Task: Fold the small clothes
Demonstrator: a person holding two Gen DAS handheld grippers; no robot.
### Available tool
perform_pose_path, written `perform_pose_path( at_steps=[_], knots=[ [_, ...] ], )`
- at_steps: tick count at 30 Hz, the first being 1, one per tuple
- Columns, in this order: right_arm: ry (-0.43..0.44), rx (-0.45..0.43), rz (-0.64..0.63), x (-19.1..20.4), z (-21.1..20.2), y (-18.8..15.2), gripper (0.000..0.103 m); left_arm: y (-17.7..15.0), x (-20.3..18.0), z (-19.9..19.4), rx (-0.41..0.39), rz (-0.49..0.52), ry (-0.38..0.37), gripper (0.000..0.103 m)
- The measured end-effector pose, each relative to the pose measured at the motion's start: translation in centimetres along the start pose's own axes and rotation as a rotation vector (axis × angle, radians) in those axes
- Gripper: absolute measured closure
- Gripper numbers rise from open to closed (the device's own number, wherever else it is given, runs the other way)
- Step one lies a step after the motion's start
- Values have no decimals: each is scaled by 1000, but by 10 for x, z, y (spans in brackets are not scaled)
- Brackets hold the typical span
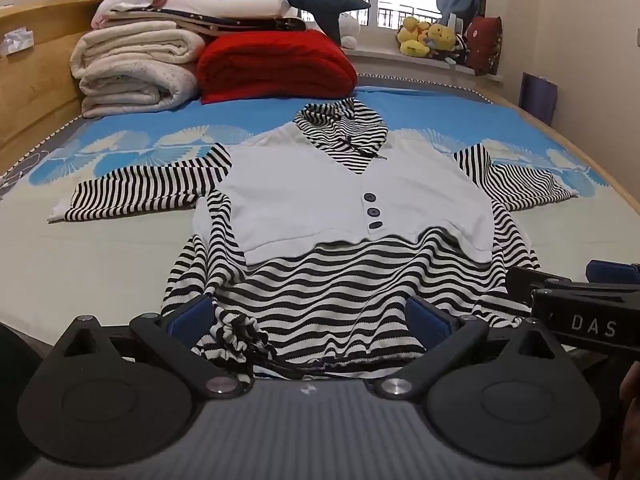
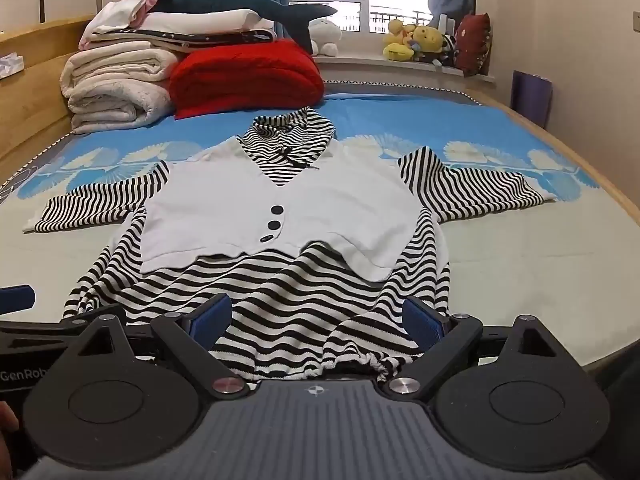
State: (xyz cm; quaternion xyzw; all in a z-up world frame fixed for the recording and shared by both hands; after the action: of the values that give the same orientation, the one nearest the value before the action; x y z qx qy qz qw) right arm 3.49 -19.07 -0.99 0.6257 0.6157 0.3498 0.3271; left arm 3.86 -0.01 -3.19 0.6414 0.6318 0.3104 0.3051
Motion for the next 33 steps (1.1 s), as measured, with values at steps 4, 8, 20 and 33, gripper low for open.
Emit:
perform_pose_path(
  at_steps=[4, 8, 20, 33],
  knots=[
    [-3, 1, -6, 1, 1, -1, 11, -1, 0, 0, 3, 0, 1, 1],
    [-10, 2, -16, 2, 1, -2, 11, -3, 0, -1, 5, -1, 0, 1],
    [-16, 6, -18, 1, 2, -3, 10, -5, -1, 4, 2, -2, -1, 1],
    [-16, 7, -20, 2, 1, -3, 10, -4, -1, 5, 5, -1, -2, 1]
  ],
)
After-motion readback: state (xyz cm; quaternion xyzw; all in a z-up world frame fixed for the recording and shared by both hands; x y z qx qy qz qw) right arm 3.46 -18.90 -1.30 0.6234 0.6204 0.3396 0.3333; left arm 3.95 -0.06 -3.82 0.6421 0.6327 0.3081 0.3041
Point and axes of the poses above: each gripper's, at about its wrist camera, not at the fingertips, and z roughly the way its jaws point, x to its left, y to its top, the point moved 5 cm from there along z, roughly the way its jaws point, and after that the axes turned 1 degree about -x, right-handed, at the moved point
